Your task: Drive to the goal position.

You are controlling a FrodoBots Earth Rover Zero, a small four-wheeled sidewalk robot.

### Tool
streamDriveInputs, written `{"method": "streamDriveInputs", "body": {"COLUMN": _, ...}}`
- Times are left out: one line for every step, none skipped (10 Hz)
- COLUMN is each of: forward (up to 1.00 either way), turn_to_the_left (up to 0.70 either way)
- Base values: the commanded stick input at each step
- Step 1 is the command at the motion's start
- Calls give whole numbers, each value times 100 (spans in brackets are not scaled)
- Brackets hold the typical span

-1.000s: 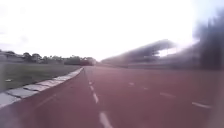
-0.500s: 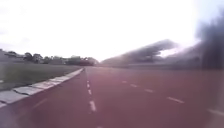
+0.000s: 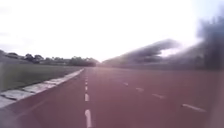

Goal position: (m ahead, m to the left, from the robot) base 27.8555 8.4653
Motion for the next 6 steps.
{"method": "streamDriveInputs", "body": {"forward": 70, "turn_to_the_left": 0}}
{"method": "streamDriveInputs", "body": {"forward": 70, "turn_to_the_left": 0}}
{"method": "streamDriveInputs", "body": {"forward": 70, "turn_to_the_left": 0}}
{"method": "streamDriveInputs", "body": {"forward": 70, "turn_to_the_left": 0}}
{"method": "streamDriveInputs", "body": {"forward": 70, "turn_to_the_left": 0}}
{"method": "streamDriveInputs", "body": {"forward": 70, "turn_to_the_left": 0}}
